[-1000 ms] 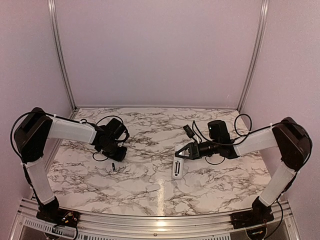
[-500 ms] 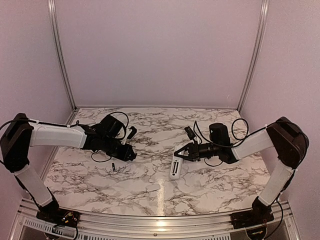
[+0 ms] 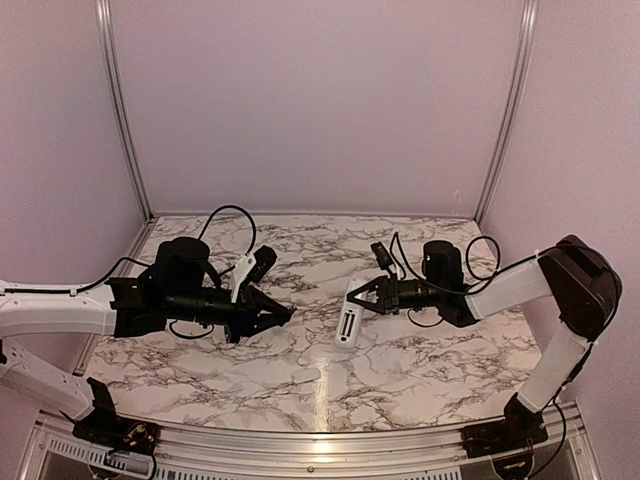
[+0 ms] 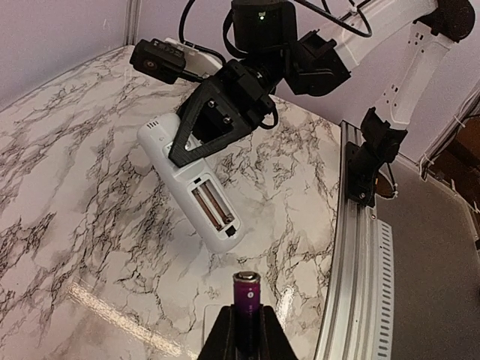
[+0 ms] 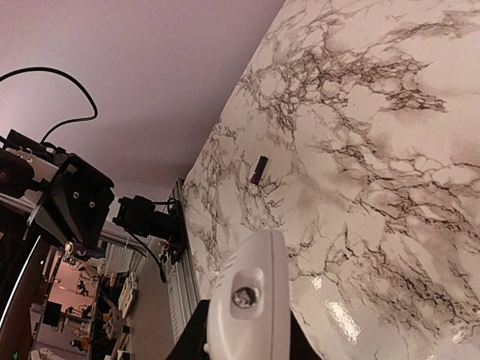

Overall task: Load the batteries into the remote control
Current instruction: Place the battery in the battery compartment.

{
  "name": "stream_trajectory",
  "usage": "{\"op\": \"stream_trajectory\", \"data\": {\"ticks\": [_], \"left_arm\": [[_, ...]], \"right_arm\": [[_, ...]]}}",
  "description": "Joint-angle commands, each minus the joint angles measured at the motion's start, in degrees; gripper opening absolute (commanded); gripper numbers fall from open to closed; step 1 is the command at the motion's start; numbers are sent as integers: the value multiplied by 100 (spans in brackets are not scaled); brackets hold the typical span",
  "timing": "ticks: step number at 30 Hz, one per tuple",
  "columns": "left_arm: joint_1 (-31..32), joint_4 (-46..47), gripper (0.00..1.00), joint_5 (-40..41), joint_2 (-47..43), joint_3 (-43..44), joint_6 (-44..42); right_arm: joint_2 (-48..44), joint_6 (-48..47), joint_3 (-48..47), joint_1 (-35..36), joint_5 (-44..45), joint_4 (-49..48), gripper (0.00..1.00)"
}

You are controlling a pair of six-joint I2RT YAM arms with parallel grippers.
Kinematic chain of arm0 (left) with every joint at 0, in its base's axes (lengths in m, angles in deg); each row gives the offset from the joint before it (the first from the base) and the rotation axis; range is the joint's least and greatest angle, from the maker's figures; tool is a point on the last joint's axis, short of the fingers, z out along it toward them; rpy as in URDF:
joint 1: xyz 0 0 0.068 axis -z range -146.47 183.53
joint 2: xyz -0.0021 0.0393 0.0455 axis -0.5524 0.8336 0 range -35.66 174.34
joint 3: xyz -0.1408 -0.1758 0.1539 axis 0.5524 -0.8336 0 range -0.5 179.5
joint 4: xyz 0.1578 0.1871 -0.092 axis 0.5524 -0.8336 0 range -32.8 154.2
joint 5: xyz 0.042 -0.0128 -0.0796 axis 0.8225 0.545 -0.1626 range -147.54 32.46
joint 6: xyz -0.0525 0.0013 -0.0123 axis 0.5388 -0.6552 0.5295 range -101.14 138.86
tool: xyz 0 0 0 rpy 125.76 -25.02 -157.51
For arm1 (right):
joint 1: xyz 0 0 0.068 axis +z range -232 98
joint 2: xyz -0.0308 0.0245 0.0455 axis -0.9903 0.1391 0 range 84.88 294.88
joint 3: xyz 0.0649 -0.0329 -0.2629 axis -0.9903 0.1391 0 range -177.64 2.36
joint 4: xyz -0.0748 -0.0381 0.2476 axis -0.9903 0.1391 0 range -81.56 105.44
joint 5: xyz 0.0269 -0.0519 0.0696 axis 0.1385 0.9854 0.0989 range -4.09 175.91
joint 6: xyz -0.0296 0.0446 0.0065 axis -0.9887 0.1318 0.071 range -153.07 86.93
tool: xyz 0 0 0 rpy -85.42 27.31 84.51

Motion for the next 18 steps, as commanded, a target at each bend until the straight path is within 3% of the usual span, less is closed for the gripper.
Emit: {"op": "stream_trajectory", "data": {"ticks": [1, 5, 7, 9, 18], "left_arm": [[265, 103, 0, 762, -158, -158, -742], [503, -13, 0, 1220, -122, -137, -1004], [542, -241, 0, 1560, 33, 51, -737], [602, -498, 0, 1413, 242, 319, -648], [1046, 562, 0, 1408, -591, -571, -1769]], "right_arm": [[-245, -78, 13, 85, -20, -307, 0], [-271, -88, -15, 209, 131, -310, 0], [-229, 3, -45, 286, 267, -332, 0], [-180, 126, -66, 387, 361, -457, 0], [-201, 305, -91, 606, 463, -750, 0]]}}
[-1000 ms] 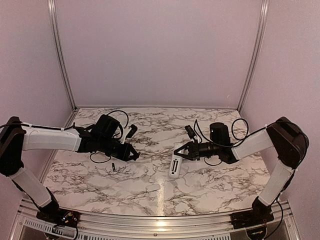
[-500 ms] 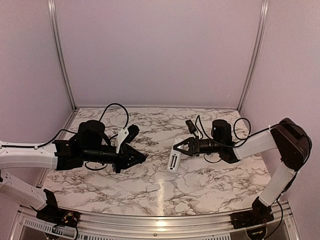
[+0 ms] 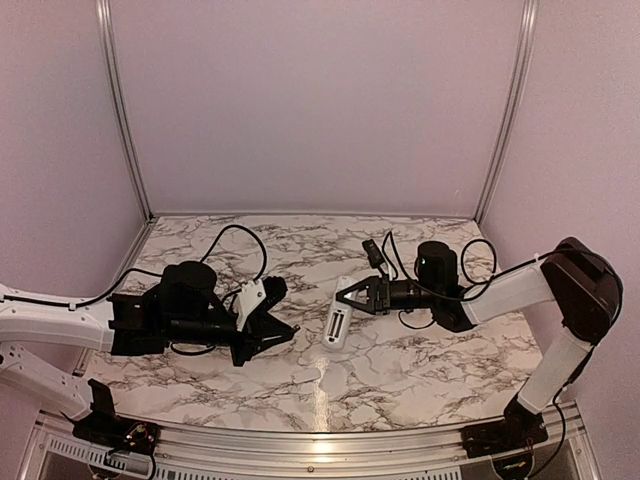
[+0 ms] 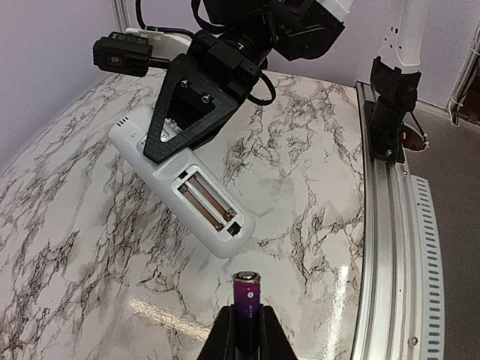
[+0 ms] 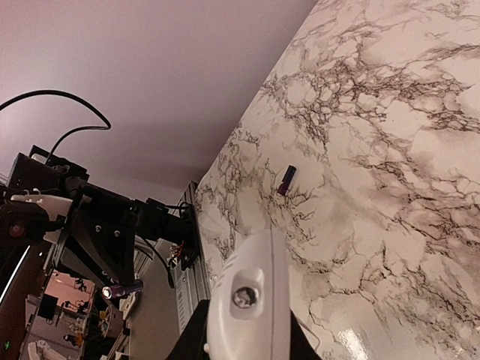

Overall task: Load the batteries into the remote control
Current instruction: Place the battery in the battery compartment.

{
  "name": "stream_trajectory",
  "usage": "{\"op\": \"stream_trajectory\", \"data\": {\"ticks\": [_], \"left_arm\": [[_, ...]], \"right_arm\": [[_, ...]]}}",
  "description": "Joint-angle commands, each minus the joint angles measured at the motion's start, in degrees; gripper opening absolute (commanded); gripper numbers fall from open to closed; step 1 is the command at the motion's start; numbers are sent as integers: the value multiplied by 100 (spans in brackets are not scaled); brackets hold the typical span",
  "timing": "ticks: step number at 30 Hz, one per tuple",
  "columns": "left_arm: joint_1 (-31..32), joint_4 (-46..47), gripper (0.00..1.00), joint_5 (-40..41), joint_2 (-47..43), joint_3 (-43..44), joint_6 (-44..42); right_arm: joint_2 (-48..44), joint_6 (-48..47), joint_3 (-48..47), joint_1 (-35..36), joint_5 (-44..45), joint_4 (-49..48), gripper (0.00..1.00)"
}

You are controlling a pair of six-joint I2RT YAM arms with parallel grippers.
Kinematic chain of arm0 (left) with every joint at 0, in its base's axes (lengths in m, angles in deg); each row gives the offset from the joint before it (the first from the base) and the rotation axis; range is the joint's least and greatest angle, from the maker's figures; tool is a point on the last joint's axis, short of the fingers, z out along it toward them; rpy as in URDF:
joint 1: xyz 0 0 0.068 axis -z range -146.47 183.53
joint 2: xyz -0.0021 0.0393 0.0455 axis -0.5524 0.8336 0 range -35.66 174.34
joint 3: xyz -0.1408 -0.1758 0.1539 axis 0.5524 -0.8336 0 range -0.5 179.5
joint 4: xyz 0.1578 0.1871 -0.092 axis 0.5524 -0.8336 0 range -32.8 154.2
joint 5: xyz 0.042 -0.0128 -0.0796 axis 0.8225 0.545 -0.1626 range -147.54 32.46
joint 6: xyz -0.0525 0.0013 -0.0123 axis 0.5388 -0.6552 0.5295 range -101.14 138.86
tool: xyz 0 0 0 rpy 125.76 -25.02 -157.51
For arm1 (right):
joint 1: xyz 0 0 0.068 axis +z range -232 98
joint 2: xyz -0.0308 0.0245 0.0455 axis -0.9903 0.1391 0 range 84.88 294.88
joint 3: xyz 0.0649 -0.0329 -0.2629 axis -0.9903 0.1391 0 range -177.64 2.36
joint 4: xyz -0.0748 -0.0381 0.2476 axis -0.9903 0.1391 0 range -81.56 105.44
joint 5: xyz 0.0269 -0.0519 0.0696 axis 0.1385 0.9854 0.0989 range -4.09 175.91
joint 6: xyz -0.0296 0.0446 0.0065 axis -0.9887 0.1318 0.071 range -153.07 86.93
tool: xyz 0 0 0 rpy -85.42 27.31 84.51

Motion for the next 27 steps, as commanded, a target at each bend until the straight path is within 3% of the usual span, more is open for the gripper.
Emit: {"op": "stream_trajectory", "data": {"ticks": [1, 9, 20, 24, 27], "left_arm": [[203, 507, 0, 218, -528, -322, -791], [607, 224, 0, 889, -907, -326, -1833], [1191, -410, 0, 1561, -584, 35, -2827], [1224, -401, 0, 1681, -472, 115, -2787], [1224, -398, 0, 1902, -193, 388, -2161]], "right_arm": [[-65, 102, -91, 128, 63, -314, 0], [-307, -87, -117, 194, -27, -164, 0], [-430, -453, -360, 208, -667, 435, 0], [-539, -647, -409, 220, -649, 710, 0], [-631, -728, -405, 220, -440, 857, 0]]}}
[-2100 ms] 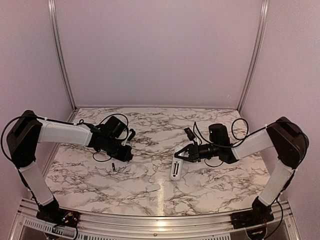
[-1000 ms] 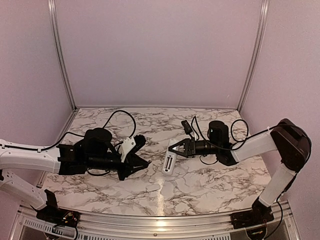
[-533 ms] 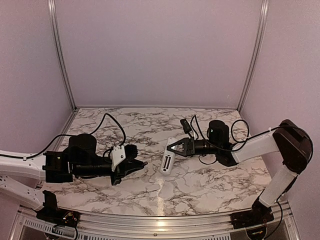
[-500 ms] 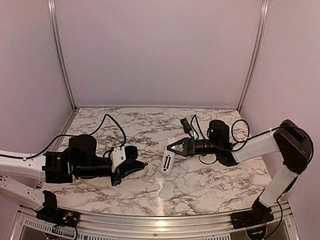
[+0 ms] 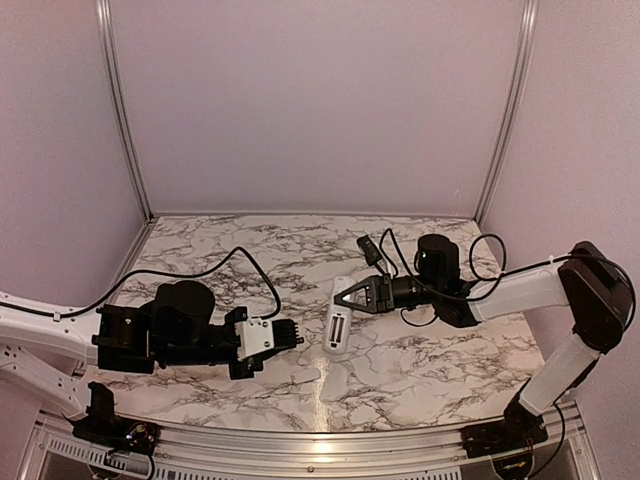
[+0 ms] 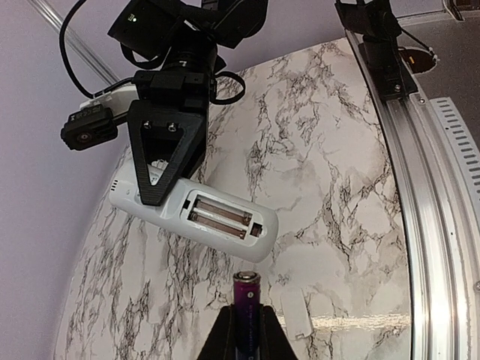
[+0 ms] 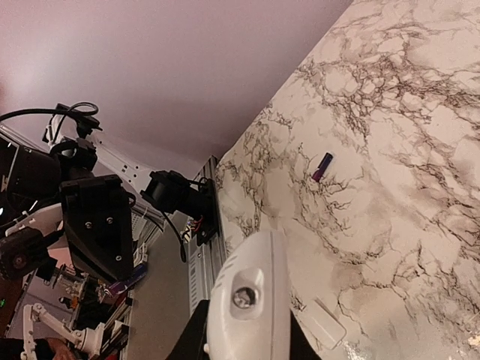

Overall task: Load the batteries into the remote control
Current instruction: Place the battery in the battery compartment.

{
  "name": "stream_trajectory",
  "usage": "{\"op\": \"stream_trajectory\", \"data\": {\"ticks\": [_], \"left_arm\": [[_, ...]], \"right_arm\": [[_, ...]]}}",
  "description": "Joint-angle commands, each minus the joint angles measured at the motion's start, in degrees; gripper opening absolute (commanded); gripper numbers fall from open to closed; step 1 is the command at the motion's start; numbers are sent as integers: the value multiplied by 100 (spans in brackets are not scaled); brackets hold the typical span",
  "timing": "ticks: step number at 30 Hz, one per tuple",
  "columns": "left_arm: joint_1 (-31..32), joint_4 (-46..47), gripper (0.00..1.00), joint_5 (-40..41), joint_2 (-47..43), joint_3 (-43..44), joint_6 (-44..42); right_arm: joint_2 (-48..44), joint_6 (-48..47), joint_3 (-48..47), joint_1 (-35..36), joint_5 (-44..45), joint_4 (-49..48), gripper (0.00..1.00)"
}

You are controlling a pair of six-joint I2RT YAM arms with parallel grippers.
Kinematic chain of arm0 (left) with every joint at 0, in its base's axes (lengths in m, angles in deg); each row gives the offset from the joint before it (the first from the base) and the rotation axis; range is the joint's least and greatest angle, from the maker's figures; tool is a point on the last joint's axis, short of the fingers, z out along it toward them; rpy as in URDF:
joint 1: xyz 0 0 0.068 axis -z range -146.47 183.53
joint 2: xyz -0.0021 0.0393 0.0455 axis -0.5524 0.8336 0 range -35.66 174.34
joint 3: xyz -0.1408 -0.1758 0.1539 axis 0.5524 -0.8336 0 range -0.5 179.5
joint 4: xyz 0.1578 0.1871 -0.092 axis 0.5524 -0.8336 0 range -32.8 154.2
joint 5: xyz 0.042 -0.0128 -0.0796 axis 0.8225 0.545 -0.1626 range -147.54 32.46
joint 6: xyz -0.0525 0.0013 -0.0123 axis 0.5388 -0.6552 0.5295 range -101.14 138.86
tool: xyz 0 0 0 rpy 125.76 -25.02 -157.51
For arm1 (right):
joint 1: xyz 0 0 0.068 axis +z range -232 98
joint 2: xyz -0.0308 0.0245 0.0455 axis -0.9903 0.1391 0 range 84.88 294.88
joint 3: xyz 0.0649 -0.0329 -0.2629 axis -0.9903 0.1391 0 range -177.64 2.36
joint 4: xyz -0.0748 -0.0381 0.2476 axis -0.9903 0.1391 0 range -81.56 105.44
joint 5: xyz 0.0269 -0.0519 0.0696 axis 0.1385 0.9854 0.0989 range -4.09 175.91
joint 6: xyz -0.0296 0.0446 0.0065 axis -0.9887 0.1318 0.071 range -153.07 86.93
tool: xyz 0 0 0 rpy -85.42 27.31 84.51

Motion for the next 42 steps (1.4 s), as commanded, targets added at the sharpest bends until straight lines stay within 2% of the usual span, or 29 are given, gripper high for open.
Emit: {"op": "stream_trajectory", "data": {"ticks": [1, 3, 5, 11, 15, 21, 31, 42], "left_arm": [[31, -96, 0, 546, 443, 550, 885], [20, -200, 0, 1114, 786, 909, 1829], [-40, -585, 0, 1227, 1117, 1296, 2535], [-196, -935, 0, 722, 1709, 1778, 4284], [-463, -975, 0, 377, 1999, 1909, 4971], [-978, -1007, 0, -725, 2699, 2117, 5609], [-1159, -1140, 0, -955, 3257, 2314, 5973], [-1391, -1217, 0, -1188, 3511, 2347, 6358]], "right_arm": [[-278, -238, -224, 60, 165, 318, 0], [-308, -194, -214, 60, 433, 378, 0], [-301, -124, -198, 60, 633, 411, 0], [-80, 133, -165, 60, 959, 339, 0], [-49, 186, -155, 59, 1138, 405, 0], [143, 334, -175, 60, 1289, 466, 0], [829, 544, -320, 60, 1228, 383, 0], [1420, 1186, -346, 42, 906, -443, 0]]}}
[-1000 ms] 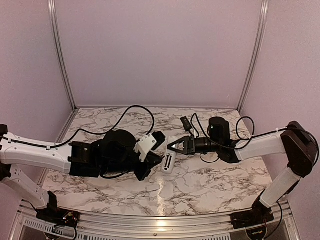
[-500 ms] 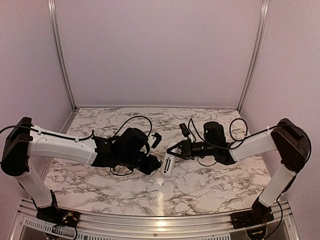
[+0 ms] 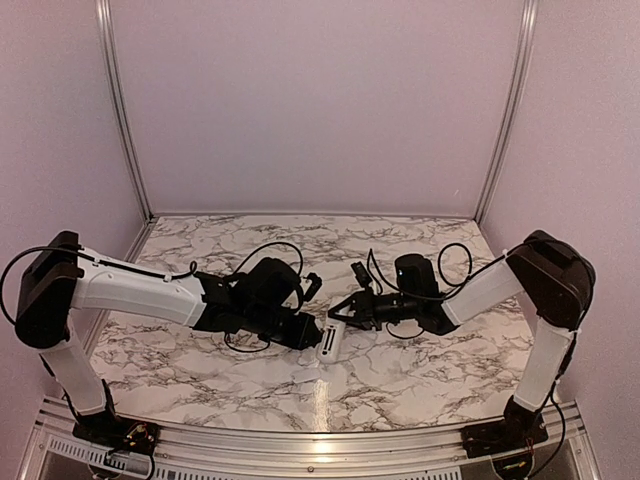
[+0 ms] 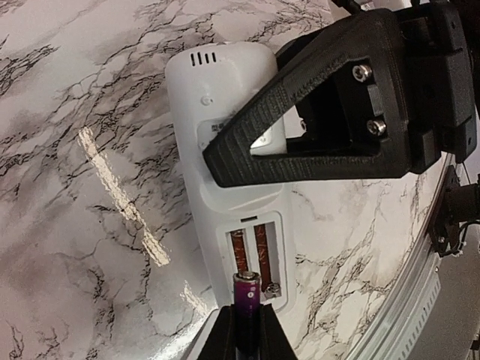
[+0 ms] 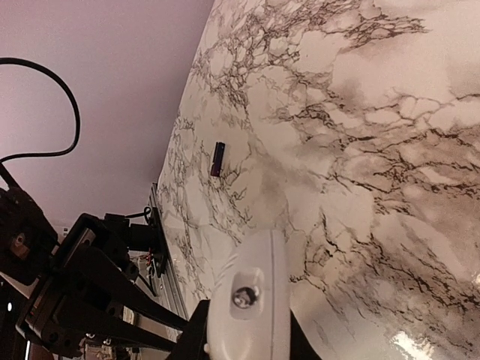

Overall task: Load the batteries into the remote control
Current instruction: Place the battery in the battery compartment.

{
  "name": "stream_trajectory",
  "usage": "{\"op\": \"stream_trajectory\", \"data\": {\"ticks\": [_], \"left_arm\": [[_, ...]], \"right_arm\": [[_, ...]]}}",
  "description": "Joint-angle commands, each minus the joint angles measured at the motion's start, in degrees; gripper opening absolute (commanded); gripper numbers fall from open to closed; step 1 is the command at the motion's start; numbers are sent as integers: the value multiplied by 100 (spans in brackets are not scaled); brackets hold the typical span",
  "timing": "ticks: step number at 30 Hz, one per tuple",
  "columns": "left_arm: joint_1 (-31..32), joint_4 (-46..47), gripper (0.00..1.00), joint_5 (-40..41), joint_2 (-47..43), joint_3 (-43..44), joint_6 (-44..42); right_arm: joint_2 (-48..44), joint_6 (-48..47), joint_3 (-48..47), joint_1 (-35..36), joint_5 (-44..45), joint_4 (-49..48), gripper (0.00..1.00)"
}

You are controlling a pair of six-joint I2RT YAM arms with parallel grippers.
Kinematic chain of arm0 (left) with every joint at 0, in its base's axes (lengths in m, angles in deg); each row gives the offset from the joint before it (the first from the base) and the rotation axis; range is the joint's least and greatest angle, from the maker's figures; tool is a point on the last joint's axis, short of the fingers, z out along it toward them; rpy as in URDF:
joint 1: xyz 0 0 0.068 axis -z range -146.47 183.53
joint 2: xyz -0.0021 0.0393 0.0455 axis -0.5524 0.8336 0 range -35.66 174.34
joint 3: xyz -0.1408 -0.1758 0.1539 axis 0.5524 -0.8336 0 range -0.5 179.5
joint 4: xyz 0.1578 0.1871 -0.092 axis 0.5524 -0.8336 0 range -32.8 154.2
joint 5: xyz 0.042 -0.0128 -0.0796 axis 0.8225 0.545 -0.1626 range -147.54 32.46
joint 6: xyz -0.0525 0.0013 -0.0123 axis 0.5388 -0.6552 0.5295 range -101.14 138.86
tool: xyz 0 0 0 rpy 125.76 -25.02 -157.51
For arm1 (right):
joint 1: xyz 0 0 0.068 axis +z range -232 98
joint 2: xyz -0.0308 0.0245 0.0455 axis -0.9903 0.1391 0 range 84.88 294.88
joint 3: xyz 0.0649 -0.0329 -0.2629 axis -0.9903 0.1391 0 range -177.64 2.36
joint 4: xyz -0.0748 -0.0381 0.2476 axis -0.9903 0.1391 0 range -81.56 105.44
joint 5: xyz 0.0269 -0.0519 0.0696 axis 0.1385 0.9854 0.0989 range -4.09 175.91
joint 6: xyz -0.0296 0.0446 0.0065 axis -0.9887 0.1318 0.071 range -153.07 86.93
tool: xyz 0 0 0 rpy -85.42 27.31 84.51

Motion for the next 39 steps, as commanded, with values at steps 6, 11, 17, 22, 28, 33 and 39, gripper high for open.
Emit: {"op": "stream_trajectory", "data": {"ticks": [6, 11, 17, 22, 28, 33, 39], "left_arm": [[-126, -272, 0, -149, 316, 266, 218], [-130, -294, 0, -185, 389, 310, 258], [-138, -284, 0, -255, 438, 335, 322], [-138, -450, 0, -299, 631, 459, 339], [-138, -744, 1, -57, 829, 668, 464], [-152, -958, 6, 290, 883, 805, 612], [-156, -1068, 11, 403, 982, 967, 636]], "right_arm": [[189, 368, -249, 38, -179, -466, 0], [273, 425, -268, 38, -132, -470, 0], [337, 460, -282, 39, -36, -480, 0], [329, 559, -277, 39, 41, -573, 0], [313, 636, -235, 39, 75, -619, 0], [369, 792, -222, 40, 9, -767, 0], [465, 942, -215, 37, -60, -950, 0]]}}
